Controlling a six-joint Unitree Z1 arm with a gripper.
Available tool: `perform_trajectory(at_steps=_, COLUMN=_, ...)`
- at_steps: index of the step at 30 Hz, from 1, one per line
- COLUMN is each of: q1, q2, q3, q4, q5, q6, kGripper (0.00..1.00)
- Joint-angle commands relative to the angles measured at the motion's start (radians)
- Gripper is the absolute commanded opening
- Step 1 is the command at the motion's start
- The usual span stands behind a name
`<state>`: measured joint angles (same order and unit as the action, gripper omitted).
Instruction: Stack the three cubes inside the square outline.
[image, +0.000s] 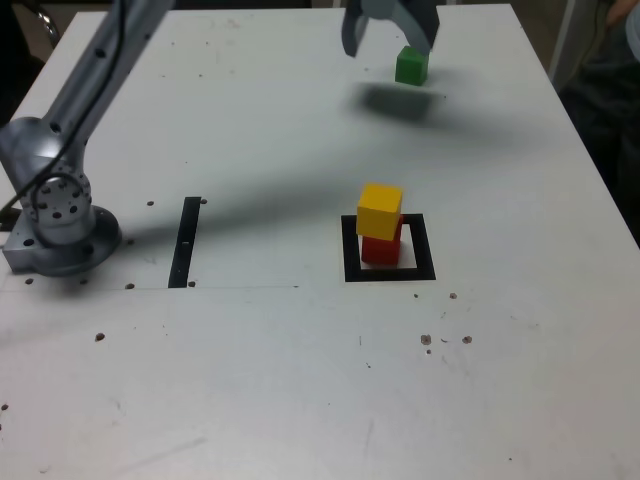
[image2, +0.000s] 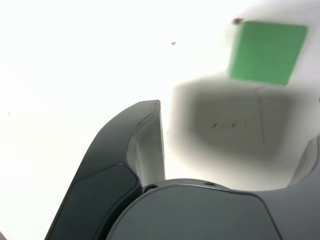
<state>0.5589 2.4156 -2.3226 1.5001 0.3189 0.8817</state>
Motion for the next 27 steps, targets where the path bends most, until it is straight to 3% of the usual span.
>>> perform_trajectory(at_steps=1, q1=-0.006, q2=0.045, q3=-0.073, q4=0.018, q5=0.005, q6=0.025, kGripper=0.99)
perform_trajectory(at_steps=12, q1=-0.004, q2=0.171, q3=-0.248, q4=0.031, q5=0.002, q6=0.068, kGripper=0.93)
perform_trajectory(at_steps=17, q1=-0.001, q2=0.193, q3=-0.275, q4=0.034, q5=0.0, q6=0.071, kGripper=0.85)
perform_trajectory(at_steps=22, q1=0.0, q2=0.198, q3=-0.294, q4=0.031, q5=-0.002, q6=0.074, kGripper=0.68)
perform_trajectory(at_steps=27, q1=0.001, q2=0.197, q3=-0.308, q4=0.03, q5=-0.005, q6=0.075, kGripper=0.43)
